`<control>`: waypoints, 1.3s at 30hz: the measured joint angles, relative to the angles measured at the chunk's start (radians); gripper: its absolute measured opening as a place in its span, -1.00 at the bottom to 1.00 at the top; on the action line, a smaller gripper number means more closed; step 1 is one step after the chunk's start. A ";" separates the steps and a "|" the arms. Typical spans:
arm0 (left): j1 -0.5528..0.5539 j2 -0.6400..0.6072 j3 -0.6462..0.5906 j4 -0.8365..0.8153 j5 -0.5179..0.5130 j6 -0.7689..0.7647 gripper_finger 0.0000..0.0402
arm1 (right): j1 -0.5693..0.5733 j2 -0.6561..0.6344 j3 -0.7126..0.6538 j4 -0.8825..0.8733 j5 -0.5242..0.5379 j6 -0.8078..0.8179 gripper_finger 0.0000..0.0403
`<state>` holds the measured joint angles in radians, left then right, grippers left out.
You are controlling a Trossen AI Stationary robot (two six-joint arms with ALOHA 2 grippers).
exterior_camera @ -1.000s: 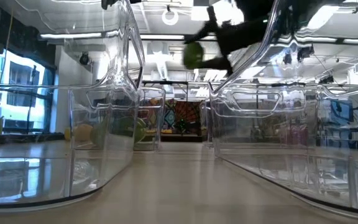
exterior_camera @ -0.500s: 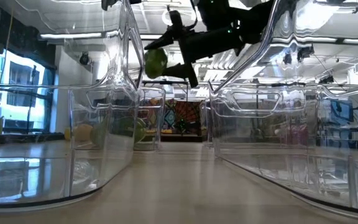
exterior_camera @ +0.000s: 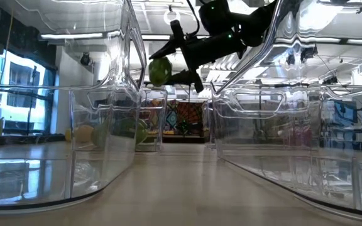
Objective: Sort produce into baskets
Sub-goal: Put the green chayote into the top left transparent bin, then put the bottom right red bell pepper into the top right transparent bin
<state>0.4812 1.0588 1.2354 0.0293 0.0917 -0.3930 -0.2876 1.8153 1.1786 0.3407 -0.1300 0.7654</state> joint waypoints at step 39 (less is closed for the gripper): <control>-0.186 0.043 -0.001 -0.179 -0.007 0.002 0.94 | -0.065 -0.625 -0.183 -0.682 -0.124 -0.433 0.87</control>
<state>0.2949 1.1023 1.2343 -0.1500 0.0849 -0.3914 -0.3523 1.1905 0.9959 -0.3414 -0.2544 0.3323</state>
